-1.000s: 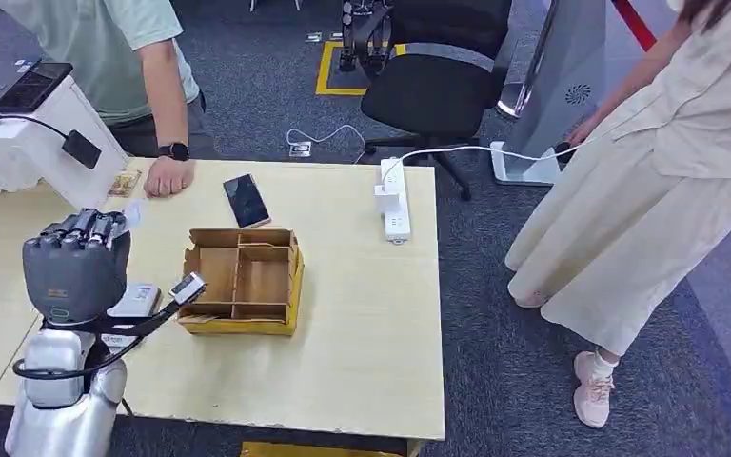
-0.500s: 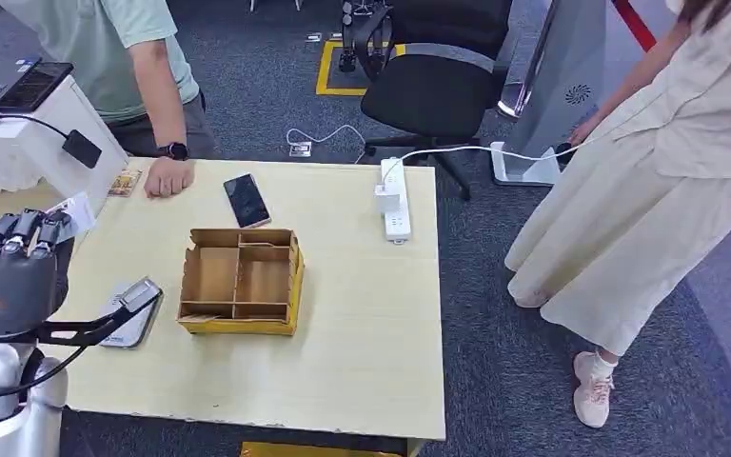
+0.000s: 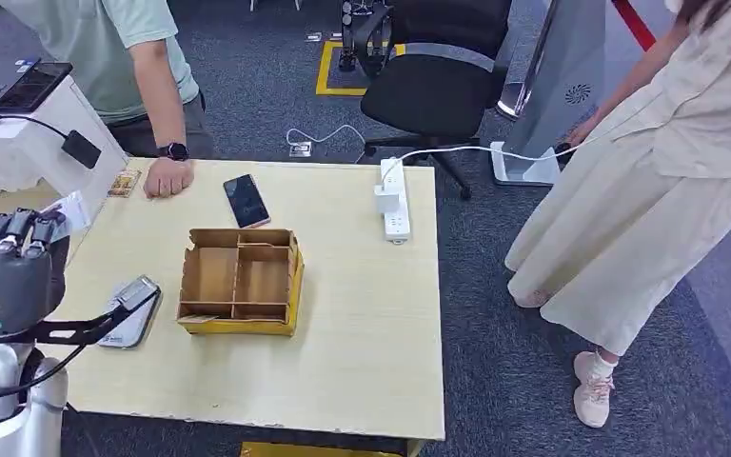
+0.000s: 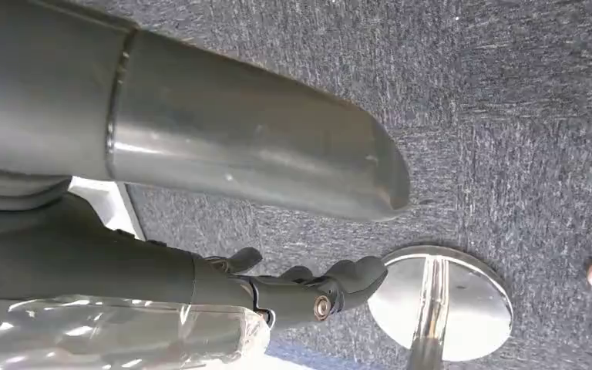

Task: Pass the card to the sensor for recognition and then transmit it.

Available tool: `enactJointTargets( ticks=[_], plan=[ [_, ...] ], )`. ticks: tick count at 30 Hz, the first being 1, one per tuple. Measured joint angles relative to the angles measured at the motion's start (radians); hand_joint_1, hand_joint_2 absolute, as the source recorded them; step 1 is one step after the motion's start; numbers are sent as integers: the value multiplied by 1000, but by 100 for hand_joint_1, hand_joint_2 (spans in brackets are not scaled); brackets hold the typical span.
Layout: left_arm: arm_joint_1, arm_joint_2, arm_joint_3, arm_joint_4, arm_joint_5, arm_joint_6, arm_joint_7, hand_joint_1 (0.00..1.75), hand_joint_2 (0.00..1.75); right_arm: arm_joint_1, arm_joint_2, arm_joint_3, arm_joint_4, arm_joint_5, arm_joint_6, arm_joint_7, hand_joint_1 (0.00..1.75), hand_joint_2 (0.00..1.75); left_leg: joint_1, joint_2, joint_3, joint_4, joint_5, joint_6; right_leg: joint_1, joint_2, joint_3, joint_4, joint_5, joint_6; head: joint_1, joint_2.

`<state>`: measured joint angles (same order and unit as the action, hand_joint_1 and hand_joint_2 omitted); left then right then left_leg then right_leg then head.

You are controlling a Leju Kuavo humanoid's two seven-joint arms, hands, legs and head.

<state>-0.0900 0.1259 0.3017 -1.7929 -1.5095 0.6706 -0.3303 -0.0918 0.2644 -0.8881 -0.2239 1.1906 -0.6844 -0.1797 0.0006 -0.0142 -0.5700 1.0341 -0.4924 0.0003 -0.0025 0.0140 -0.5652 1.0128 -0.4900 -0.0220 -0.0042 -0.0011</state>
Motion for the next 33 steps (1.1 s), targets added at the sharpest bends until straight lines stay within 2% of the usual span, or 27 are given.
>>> enactJointTargets(
  ticks=[5, 7, 8, 10, 12, 14, 18, 21, 27, 33],
  plan=[
    [-14, 7, -21, 19, 0, 0, 98, 175, 175, 1, 0, 0, 0, -7, 0, -2, 0, 0, 0, 0, 0, 0, 0, 0, 0, 1, 0, 0, 0, 0, 0, 0],
    [-26, 15, -83, 42, 9, 0, 224, 175, 175, 1, 0, 1, 0, -14, 0, -1, 0, 0, 0, 0, 0, 0, 0, 0, 0, 0, 0, 0, 0, 0, -1, 0],
    [-34, 15, -112, 58, 34, 0, 234, 175, 175, 1, 0, 1, -1, -15, 0, -1, 0, 0, 0, -2, 0, 0, 0, 0, 0, -2, 1, 0, 0, 0, -1, 0],
    [-46, 17, -160, 116, 198, -1, 195, 175, 175, 0, 0, 1, -1, -20, 0, -1, 0, 0, -1, -2, 0, 0, 0, 0, 0, -1, 1, 0, 0, 0, 1, 0],
    [-50, 23, -215, 159, 389, -13, 212, 175, 175, 1, 0, 1, -1, -21, 0, 1, 0, 0, 0, 1, 0, 0, 0, 0, 0, 2, 1, 0, 0, 0, 0, 0],
    [-52, 38, -257, 181, 485, -36, 225, 175, 175, 5, 0, 1, -1, -23, 0, 1, 0, 0, 0, 1, 0, 0, 0, 0, 0, 1, 0, 0, 0, 0, -1, 0],
    [-52, 55, -307, 188, 702, -141, 230, 175, 175, 6, 0, 1, -1, -28, 0, 2, 0, 0, 0, 1, 0, 0, 0, 0, 0, 1, 0, 0, 0, 0, 0, 0],
    [-52, 65, -318, 188, 758, -190, 231, 175, 175, 8, 0, 1, -1, -31, 0, 6, 0, 0, 0, 1, 0, 0, 0, 0, 0, 1, 0, 0, 0, 0, 0, 0],
    [-51, 70, -327, 188, 843, -243, 228, 175, 175, 9, 0, 1, -1, -33, 0, 11, 0, 0, 0, 1, 0, 0, 0, 0, 0, 1, 0, 0, 0, 0, 0, 0],
    [-49, 72, -327, 187, 901, -262, 229, 175, 175, 13, 0, 2, -2, -36, 0, 11, 0, 0, 0, 1, 0, 0, 0, 0, 0, 1, 0, 0, 0, 0, 0, 0]
  ],
)
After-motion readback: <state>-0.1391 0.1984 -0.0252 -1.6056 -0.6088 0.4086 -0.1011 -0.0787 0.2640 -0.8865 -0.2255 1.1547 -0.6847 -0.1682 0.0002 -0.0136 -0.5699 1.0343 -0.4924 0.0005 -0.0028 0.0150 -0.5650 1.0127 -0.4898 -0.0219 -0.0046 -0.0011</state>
